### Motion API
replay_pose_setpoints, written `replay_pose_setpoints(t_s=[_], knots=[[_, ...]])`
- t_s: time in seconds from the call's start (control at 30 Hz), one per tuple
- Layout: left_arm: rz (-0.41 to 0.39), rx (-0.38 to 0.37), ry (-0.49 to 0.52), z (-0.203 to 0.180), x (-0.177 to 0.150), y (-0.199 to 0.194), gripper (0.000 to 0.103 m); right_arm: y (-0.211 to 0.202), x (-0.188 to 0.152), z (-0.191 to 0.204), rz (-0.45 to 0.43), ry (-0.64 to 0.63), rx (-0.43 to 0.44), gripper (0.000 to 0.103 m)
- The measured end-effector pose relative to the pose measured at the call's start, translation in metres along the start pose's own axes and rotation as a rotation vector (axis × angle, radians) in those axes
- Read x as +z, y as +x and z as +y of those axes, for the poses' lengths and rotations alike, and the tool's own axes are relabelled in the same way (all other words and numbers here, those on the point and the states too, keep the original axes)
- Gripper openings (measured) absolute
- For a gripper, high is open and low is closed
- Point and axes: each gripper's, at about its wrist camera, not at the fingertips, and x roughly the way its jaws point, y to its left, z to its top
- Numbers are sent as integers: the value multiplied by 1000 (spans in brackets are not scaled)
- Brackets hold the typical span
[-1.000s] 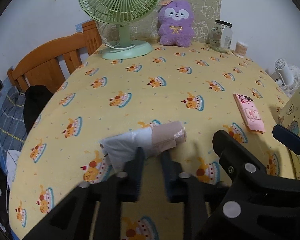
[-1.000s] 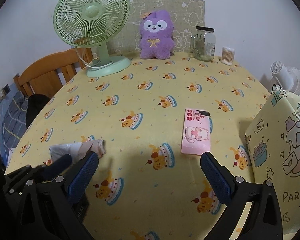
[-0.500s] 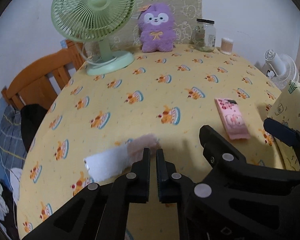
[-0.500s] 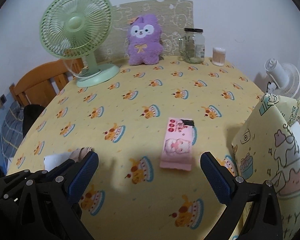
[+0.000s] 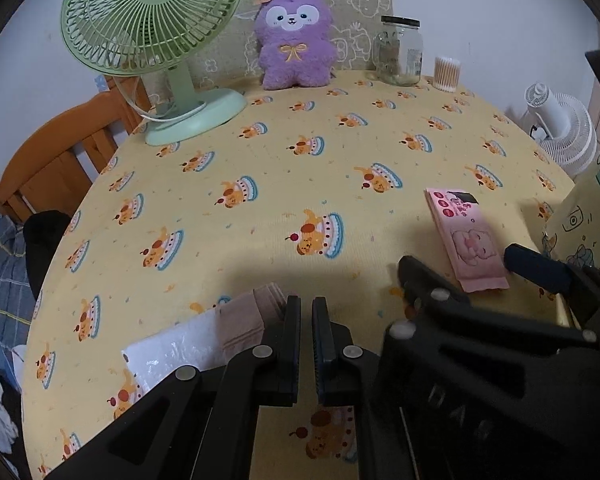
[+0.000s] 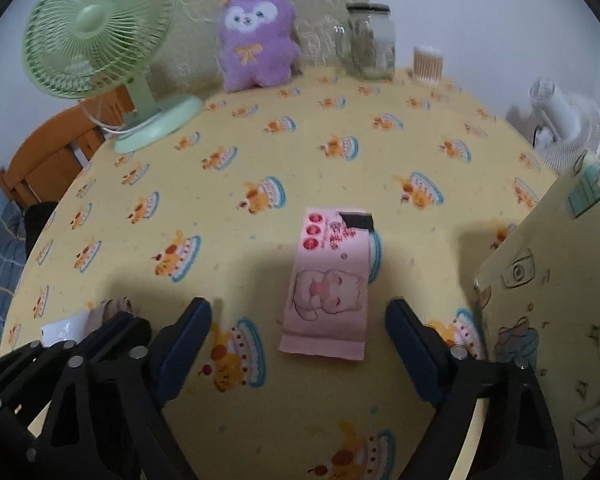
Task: Organize soft objects
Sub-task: 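Close the right tool on the pink cartoon tissue pack while the left holds the rolled item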
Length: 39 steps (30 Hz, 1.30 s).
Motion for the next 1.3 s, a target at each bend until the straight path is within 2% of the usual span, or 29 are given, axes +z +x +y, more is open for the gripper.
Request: replay_pose_setpoints(t_s=[0.07,0.1,0.13,0.2,0.5,0.63,0.87,0.9,0.93,1.07,1.1,1.13,1.3], knots=[[-1,-10,-10,2,0,1,3,1,1,2,2,-10,-21,84],[-2,-11,-10,2,0,0,3,1,1,3,2,-13,-18,79],[-3,-9,-9,2,0,0,3,0,0,4,-1,-16,-26,66],[-6,-9,-1,1,-1,-1,0,-2,0,5,-8,-25,-38,46],[-31,-24,9,-2,-13,-17,0,-20,-12,12,-25,-61,14,46],[-52,-65,-24,-1,-21,-30,0,-34,-19,16,-42,-72,33,45],[-84,-41,-21,-6,-29,-46,1,-53,-28,17,-69,-87,35,45],[-87,-29,-21,-5,-29,-47,15,-55,-29,17,-72,-86,34,45],[-87,-14,-22,-4,-28,-46,34,-55,-29,17,-74,-86,34,45],[-92,-6,-36,6,-25,-40,50,-57,-28,21,-84,-90,38,45],[-90,-5,-33,7,-24,-38,59,-56,-27,22,-82,-90,43,45],[-88,0,-27,9,-23,-36,63,-55,-26,24,-81,-93,46,45],[-67,35,11,17,-17,-22,64,-46,-23,34,-68,-100,60,45]])
